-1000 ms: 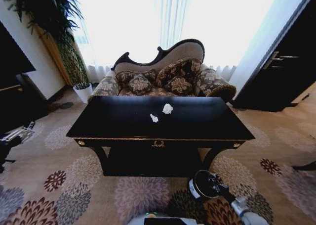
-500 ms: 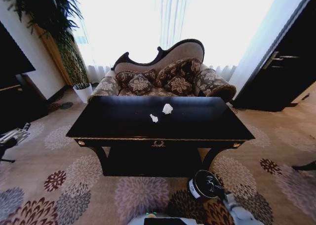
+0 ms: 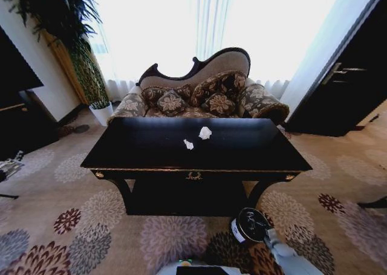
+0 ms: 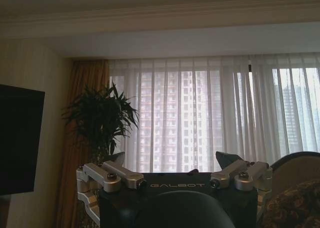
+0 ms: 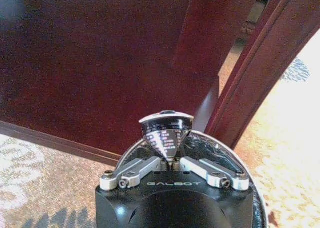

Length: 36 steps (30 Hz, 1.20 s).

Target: Move to the front of the table and place the trash on the table into the trash bin.

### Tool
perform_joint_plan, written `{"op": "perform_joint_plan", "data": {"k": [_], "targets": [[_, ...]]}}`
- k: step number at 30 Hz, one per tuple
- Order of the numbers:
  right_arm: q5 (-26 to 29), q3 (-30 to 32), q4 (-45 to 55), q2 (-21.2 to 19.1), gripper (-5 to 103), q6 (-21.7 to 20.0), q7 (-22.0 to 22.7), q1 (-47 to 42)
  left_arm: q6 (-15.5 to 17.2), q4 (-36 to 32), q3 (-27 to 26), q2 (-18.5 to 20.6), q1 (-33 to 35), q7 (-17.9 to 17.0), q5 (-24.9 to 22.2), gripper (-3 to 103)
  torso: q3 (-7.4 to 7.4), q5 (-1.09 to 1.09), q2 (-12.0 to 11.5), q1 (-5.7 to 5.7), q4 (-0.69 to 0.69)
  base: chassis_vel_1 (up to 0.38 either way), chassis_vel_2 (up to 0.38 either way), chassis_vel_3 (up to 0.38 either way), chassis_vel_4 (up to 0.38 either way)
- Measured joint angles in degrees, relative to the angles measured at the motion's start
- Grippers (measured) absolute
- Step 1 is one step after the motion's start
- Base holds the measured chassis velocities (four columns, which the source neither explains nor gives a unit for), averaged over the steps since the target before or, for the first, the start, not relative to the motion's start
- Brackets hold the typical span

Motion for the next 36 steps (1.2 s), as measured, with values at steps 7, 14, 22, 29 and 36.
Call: {"op": "perform_joint_plan", "data": {"k": [7,14,22,29,36], "targets": [[-0.03,-0.14,0.85,-0.42,14,-0.75,0.48,-0.2,-0.03,-1.13,0.43,-1.07,0.18,0.05,0.45,100,0.0,0.0,0.0,0.0,0.0,0.0,0.0,0.0,0.0],[0.24,-0.17,2.91,-0.66,36,-0.75,0.37,-1.09,-0.05,-1.68,0.71,-1.5,0.33,0.07,0.74,100,0.0,0.01,0.0,0.0,0.0,0.0,0.0,0.0,0.0],[0.25,0.37,5.67,-1.14,68,-0.33,0.11,-3.27,-0.09,-1.8,0.84,-1.35,0.15,0.06,0.67,100,0.0,0.0,0.0,0.0,0.0,0.0,0.0,0.0,0.0],[-5.85,4.65,20.98,-0.18,95,-4.49,2.56,-12.5,-0.1,-1.81,2.04,-1.5,-0.88,0.03,0.68,100,-0.01,0.0,0.0,0.0,0.01,0.0,0.0,0.0,0.0],[-11.04,12.36,31.0,0.84,100,-7.24,0.46,-20.45,-0.1,-1.95,3.21,-1.87,-1.76,0.01,0.78,100,0.0,0.0,0.0,0.0,-0.02,0.0,0.0,0.0,0.0]]}}
